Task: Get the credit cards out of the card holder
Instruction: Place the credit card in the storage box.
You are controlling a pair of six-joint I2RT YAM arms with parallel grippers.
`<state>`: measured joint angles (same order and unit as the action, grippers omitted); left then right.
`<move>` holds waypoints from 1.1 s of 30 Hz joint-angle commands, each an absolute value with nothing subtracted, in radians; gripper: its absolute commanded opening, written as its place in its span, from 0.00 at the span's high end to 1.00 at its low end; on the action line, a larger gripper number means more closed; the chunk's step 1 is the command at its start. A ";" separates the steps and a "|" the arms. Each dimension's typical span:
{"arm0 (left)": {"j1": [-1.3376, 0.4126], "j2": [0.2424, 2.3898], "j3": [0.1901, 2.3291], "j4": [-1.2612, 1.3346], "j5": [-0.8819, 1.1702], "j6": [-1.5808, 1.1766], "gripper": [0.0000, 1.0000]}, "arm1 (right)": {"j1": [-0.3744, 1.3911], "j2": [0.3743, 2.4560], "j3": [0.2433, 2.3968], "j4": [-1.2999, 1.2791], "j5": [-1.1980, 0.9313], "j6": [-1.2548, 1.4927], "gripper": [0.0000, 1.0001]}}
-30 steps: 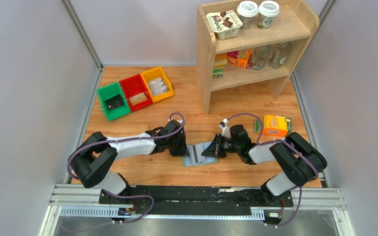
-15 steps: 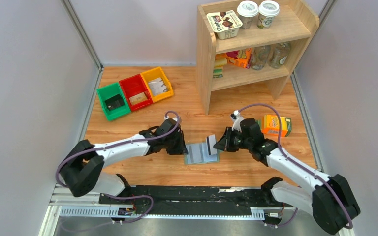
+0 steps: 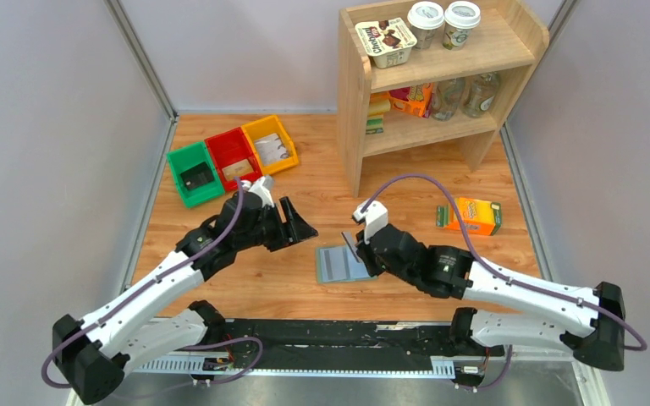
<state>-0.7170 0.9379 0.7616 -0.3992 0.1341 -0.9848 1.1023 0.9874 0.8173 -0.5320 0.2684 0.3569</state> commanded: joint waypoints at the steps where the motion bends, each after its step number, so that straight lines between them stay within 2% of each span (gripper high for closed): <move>1: -0.673 0.845 0.765 -0.488 0.206 -1.084 0.30 | 1.302 1.009 0.870 -0.500 0.696 0.160 1.00; 5: -0.667 0.793 0.788 -0.526 0.193 -1.153 0.30 | 1.489 1.078 0.865 -0.356 0.963 0.006 1.00; 10: -0.667 0.799 0.821 -0.523 0.204 -1.192 0.30 | 1.606 1.205 0.874 -0.186 1.143 -0.202 1.00; 17: -0.667 0.830 0.827 -0.503 0.271 -1.201 0.30 | 1.678 1.304 0.851 0.093 1.221 -0.398 1.00; 23: -0.667 0.802 0.776 -0.466 0.288 -1.223 0.37 | 1.704 1.380 0.841 0.250 1.229 -0.523 1.00; 26: -0.667 0.802 0.762 -0.440 0.299 -1.230 0.44 | 1.707 1.416 0.842 0.288 1.229 -0.557 1.00; 28: -0.667 0.807 0.762 -0.436 0.305 -1.230 0.52 | 1.709 1.427 0.838 0.308 1.227 -0.566 1.00; 33: -0.667 0.802 0.758 -0.443 0.296 -1.217 0.85 | 1.707 1.434 0.818 0.322 1.220 -0.543 1.00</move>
<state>-0.6716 0.8162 0.7639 -0.4732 0.2844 -1.2179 1.7016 1.4334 0.8303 0.2302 1.1961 -0.5320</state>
